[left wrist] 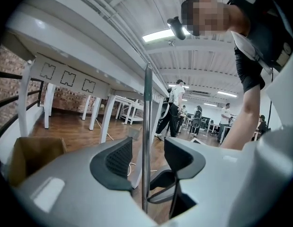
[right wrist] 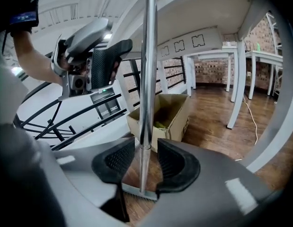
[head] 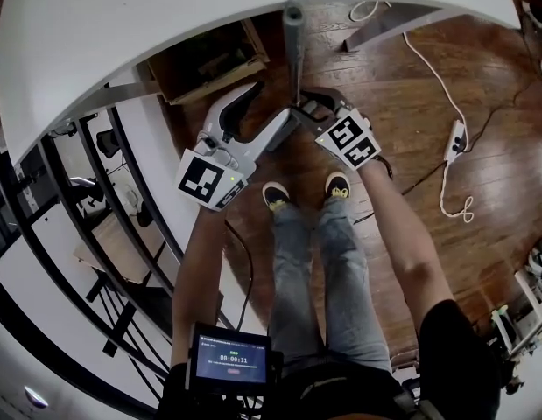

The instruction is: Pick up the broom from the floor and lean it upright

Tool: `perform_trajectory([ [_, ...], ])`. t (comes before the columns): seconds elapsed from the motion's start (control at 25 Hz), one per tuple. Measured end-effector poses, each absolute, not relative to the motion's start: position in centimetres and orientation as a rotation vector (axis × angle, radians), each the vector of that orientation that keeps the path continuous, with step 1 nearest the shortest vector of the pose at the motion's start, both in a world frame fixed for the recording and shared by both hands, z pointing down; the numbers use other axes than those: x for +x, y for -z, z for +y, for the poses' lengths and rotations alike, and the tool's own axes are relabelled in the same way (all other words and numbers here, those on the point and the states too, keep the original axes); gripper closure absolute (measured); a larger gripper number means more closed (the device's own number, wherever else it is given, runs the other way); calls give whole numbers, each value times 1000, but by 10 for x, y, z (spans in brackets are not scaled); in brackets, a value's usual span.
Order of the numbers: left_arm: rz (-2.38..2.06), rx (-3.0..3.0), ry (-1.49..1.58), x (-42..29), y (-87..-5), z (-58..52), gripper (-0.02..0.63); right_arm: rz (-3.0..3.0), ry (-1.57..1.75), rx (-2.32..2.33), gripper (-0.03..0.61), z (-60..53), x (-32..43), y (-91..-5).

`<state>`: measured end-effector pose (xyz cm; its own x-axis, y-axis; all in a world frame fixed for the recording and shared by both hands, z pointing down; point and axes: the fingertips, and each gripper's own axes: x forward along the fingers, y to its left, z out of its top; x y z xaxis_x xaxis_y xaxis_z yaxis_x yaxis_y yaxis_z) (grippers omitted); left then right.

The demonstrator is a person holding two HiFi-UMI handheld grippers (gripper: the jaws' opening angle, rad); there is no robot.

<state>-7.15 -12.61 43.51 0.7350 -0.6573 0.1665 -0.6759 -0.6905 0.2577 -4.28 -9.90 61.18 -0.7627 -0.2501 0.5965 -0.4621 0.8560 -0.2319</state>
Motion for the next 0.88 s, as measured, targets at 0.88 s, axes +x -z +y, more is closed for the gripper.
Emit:
perform_trajectory([
  [0.88,-1196,2639,-12,-47,-174,22,383,-2706,-277,636,427,-16,30,-294],
])
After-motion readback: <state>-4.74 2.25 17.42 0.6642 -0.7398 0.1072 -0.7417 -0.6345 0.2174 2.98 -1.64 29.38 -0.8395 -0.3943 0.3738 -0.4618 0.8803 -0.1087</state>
